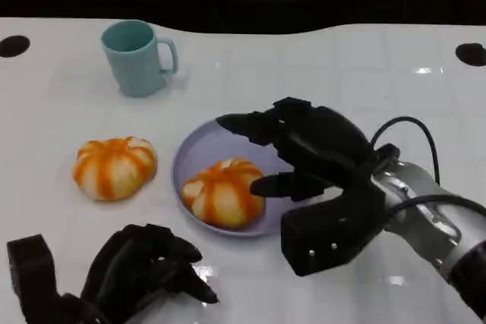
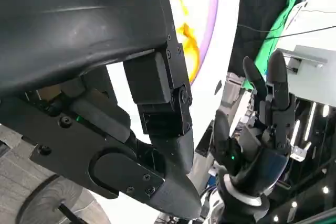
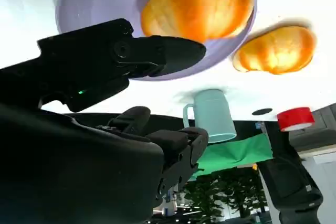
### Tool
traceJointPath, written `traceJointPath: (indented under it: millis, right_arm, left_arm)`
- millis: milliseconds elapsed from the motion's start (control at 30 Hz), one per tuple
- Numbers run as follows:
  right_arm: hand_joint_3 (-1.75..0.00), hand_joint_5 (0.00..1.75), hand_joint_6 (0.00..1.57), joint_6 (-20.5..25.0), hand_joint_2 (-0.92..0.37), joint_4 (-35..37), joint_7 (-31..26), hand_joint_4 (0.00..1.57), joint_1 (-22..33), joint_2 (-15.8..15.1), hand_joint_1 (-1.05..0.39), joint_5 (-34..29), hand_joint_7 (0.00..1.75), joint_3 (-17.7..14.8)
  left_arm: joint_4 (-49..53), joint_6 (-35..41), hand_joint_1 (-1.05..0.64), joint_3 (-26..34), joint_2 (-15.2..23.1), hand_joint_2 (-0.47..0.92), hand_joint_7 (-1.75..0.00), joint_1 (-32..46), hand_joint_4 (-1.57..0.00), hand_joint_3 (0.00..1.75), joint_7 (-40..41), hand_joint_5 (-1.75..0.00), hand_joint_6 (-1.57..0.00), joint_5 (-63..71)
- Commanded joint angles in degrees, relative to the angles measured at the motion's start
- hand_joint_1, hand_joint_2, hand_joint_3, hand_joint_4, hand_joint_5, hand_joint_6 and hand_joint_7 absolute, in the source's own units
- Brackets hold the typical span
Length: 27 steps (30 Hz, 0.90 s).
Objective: Grasp the bread from the table and place it into the plate.
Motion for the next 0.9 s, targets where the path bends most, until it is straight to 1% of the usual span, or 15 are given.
traceJointPath:
  millis: [33, 133, 233, 367, 433, 467, 533, 600, 633, 667, 700, 733, 767, 800, 900]
  right_arm:
    - [-0.46, 0.49, 0.21, -0.69, -0.92, -4.83, 2.00, 0.16, 3.37, -3.04, -0.86, 2.77, 0.06, -2.40]
    - [-0.45, 0.53, 0.26, -1.59, -0.92, -7.97, 3.01, 0.22, 6.74, -4.00, -0.83, 6.58, 0.08, -4.98]
    - [-0.37, 0.59, 0.38, -2.64, -0.92, -11.69, 4.97, 0.32, 11.39, -4.39, -0.76, 13.34, 0.13, -8.45]
    - [-0.34, 0.66, 0.47, -0.68, -0.92, -18.15, 11.45, 0.42, 18.32, -4.88, -0.69, 23.47, 0.15, -12.59]
    - [-0.34, 0.74, 0.52, -0.65, -0.92, -20.15, 14.85, 0.44, 21.71, -4.83, -0.66, 29.31, 0.16, -14.38]
    - [-0.33, 0.82, 0.55, -0.88, -0.92, -20.63, 16.32, 0.42, 23.10, -4.63, -0.64, 31.96, 0.17, -15.20]
    - [-0.32, 1.04, 0.62, -1.57, -0.92, -20.76, 18.75, 0.38, 25.65, -4.02, -0.62, 36.93, 0.19, -16.78]
    - [-0.30, 1.25, 0.70, -2.27, -0.92, -20.40, 21.19, 0.42, 27.97, -2.97, -0.60, 42.23, 0.25, -18.40]
    - [-0.30, 1.29, 0.73, -2.96, -0.92, -20.03, 22.40, 0.44, 29.02, -2.27, -0.59, 44.83, 0.27, -19.19]
    - [-0.29, 1.33, 0.72, -3.68, -0.92, -19.72, 23.30, 0.44, 29.83, -1.66, -0.57, 46.58, 0.38, -19.83]
    - [-0.30, 1.37, 0.66, -3.97, -0.92, -19.81, 23.64, 0.44, 30.85, -1.15, -0.57, 47.67, 0.57, -20.37]
    - [-0.30, 1.45, 0.59, -4.13, -0.92, -19.89, 23.92, 0.44, 31.50, -0.77, -0.56, 48.22, 0.83, -20.80]
    - [-0.30, 1.48, 0.56, -4.08, -0.92, -20.26, 23.99, 0.44, 32.36, -0.54, -0.56, 48.43, 0.92, -21.22]
    - [-0.30, 1.57, 0.53, -3.73, -0.92, -20.91, 23.88, 0.46, 33.36, -0.40, -0.57, 48.41, 1.10, -21.62]
    - [-0.31, 1.72, 0.50, -1.97, -0.92, -23.81, 22.61, 0.51, 37.07, -0.13, -0.61, 47.83, 1.40, -22.73]
  left_arm:
    - [-0.38, -0.11, -1.03, -0.09, 0.73, 0.79, -0.08, 0.57, -1.57, 0.00, 1.00, -0.33, -1.57, 0.38]
    - [-0.29, -0.40, -1.03, -0.29, 0.66, 0.79, -0.09, 0.56, -1.57, 0.00, 1.32, -0.33, -1.57, 0.61]
    - [-0.01, -0.98, -1.03, -0.43, 0.53, 0.80, -0.08, 0.45, -1.57, 0.01, 1.24, -0.33, -1.57, 0.61]
    - [0.03, -0.83, -1.03, -0.57, 0.39, 0.79, -0.08, 0.41, -1.57, 0.00, 1.47, -0.33, -1.57, 0.47]
    - [-0.08, -0.58, -1.02, -0.60, 0.28, 0.79, -0.08, 0.41, -1.57, 0.00, 1.50, -0.33, -1.57, 0.26]
    - [-0.24, -0.49, -1.02, -0.68, 0.26, 0.79, -0.08, 0.45, -1.57, 0.00, 1.65, -0.33, -1.57, 0.30]
    - [-0.32, -0.67, -1.02, -0.86, 0.32, 0.79, -0.08, 0.47, -1.57, 0.00, 1.80, -0.33, -1.57, 0.49]
    - [-0.37, -0.80, -1.02, -0.94, 0.37, 0.79, -0.09, 0.52, -1.57, 0.00, 1.88, -0.33, -1.57, 0.56]
    - [-0.61, -0.43, -1.03, -0.96, 0.38, 0.80, -0.09, 0.60, -1.57, 0.00, 1.97, -0.33, -1.57, 0.45]
    - [-0.79, -0.17, -1.03, -0.97, 0.40, 0.79, -0.09, 0.66, -1.57, 0.00, 1.96, -0.33, -1.57, 0.35]
    - [-0.82, -0.10, -1.03, -0.94, 0.41, 0.79, -0.09, 0.67, -1.57, 0.00, 1.74, -0.33, -1.57, 0.19]
    - [-0.82, -0.09, -1.01, -0.92, 0.41, 0.79, -0.08, 0.68, -1.57, 0.00, 1.58, -0.32, -1.57, 0.10]
    - [-0.85, 0.06, -1.01, -0.90, 0.40, 0.79, -0.07, 0.68, -1.57, 0.00, 1.42, -0.32, -1.57, -0.03]
    - [-0.98, 0.47, -1.00, -0.89, 0.38, 0.79, -0.07, 0.71, -1.57, 0.00, 1.41, -0.31, -1.57, -0.19]
    - [-1.51, 1.13, -1.00, -0.97, 0.26, 0.78, -0.06, 0.90, -1.57, 0.00, 1.53, -0.30, -1.57, -0.24]
